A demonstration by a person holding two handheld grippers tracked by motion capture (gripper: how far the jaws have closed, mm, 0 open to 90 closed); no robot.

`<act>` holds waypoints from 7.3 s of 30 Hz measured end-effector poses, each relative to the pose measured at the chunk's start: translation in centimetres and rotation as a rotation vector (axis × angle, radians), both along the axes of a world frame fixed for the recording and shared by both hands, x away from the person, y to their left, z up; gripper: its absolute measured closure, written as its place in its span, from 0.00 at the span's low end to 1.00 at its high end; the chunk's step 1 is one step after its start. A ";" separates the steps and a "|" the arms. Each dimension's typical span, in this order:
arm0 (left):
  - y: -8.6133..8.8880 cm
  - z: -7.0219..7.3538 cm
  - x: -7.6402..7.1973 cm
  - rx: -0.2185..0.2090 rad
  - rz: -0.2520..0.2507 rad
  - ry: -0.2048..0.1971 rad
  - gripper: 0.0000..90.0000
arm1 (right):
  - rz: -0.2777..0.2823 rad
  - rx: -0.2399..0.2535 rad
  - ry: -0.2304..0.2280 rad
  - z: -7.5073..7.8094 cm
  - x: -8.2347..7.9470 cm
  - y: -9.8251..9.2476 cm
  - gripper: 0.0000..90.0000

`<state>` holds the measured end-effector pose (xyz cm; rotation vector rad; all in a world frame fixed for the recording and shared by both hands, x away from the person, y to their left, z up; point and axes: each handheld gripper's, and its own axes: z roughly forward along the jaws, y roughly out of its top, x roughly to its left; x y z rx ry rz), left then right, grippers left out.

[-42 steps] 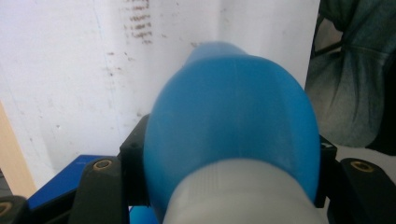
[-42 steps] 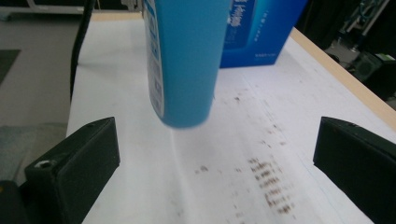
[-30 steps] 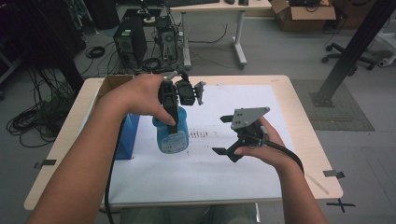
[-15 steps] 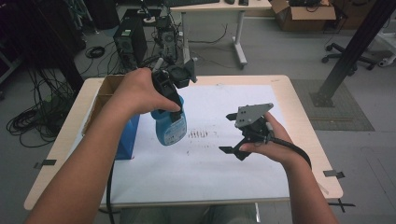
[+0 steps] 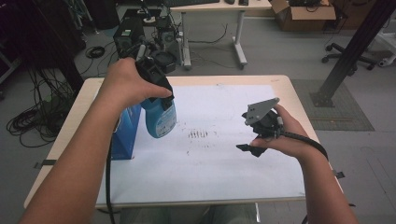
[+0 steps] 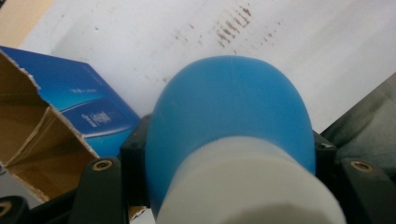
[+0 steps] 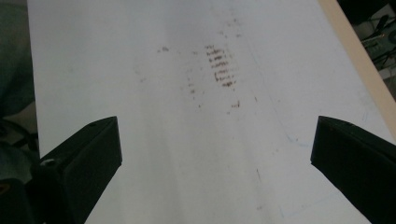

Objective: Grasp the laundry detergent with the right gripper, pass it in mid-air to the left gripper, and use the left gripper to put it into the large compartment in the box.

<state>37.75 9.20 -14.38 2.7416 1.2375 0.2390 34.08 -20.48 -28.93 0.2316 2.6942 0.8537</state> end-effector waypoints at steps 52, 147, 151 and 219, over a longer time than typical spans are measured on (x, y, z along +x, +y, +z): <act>15.4 7.5 2.5 -0.049 0.495 -0.026 0.42 | 0.040 -0.215 0.112 0.2 2.0 -0.3 0.03; 17.7 -13.0 5.3 -0.018 0.506 0.124 0.42 | 0.069 -0.209 0.093 0.3 0.8 0.8 0.03; 17.7 -13.5 5.3 -0.015 0.505 0.125 0.42 | 0.068 -0.207 0.096 0.1 0.8 0.7 0.03; 16.9 -12.9 4.7 0.022 0.500 0.082 0.35 | 0.058 -0.209 0.104 0.0 0.5 0.0 0.03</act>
